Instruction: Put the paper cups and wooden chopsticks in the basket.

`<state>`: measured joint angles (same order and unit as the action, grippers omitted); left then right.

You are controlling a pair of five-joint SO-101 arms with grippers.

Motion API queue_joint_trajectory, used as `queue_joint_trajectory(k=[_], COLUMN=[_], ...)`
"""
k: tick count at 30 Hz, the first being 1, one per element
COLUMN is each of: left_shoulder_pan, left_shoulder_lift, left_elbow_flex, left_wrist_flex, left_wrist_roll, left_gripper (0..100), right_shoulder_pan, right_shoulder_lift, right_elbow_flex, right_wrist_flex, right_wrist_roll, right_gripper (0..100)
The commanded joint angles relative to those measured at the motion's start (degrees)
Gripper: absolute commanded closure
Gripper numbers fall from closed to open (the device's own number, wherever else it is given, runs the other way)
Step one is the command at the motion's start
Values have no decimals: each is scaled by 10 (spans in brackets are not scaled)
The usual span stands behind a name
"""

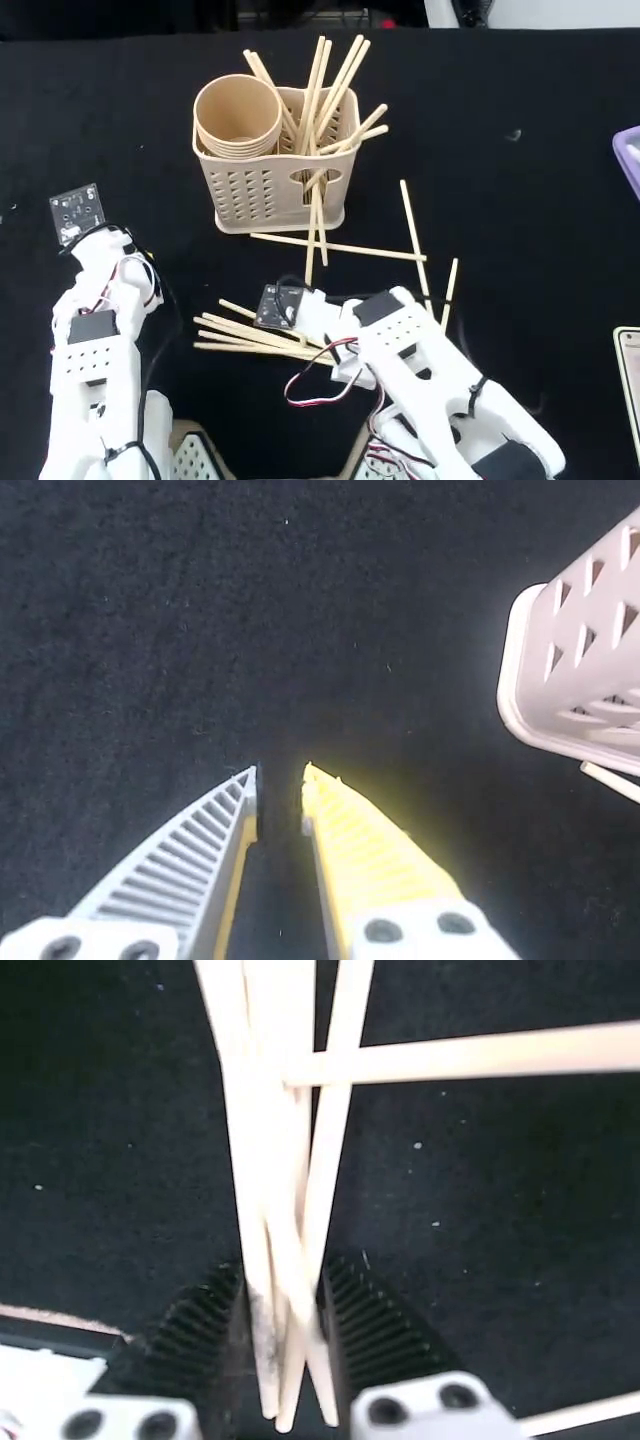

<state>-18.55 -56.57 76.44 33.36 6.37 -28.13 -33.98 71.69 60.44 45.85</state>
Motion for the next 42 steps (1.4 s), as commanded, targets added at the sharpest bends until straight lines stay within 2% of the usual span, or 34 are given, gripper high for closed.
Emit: queue_joint_trajectory(k=[1, 5, 12, 17, 23, 26, 30, 32, 37, 42], left_shoulder_pan=[-5, -5, -5, -5, -5, -5, -5, -4, -5, -15], left_shoulder_lift=[-13, -13, -13, -13, -13, -13, -13, -13, -13, -13], left_elbow_flex=[-7, -6, -6, -6, -6, -6, -7, -7, -5, -7], left_wrist_flex=[-10, -10, -10, -10, -10, -10, -10, -10, -10, -10], left_wrist_roll=[5, 5, 5, 5, 5, 5, 5, 5, 5, 5], left_gripper=[916, 916, 916, 916, 916, 916, 916, 916, 916, 916], right_shoulder_pan=[-11, -2, 120, 152, 151, 152, 120, 71, -49, -60], right_shoulder_lift=[-38, -109, -226, -252, -255, -255, -251, -250, -217, -127], right_elbow_flex=[0, -7, -32, -42, -44, -65, -109, -96, -12, 15], right_wrist_flex=[40, 125, 181, 185, 176, 167, 142, 127, 87, 9], right_wrist_roll=[8, 58, 148, 152, 149, 144, 39, -2, -13, -13], right_gripper=[988, 988, 987, 967, 770, 807, 822, 810, 789, 773])
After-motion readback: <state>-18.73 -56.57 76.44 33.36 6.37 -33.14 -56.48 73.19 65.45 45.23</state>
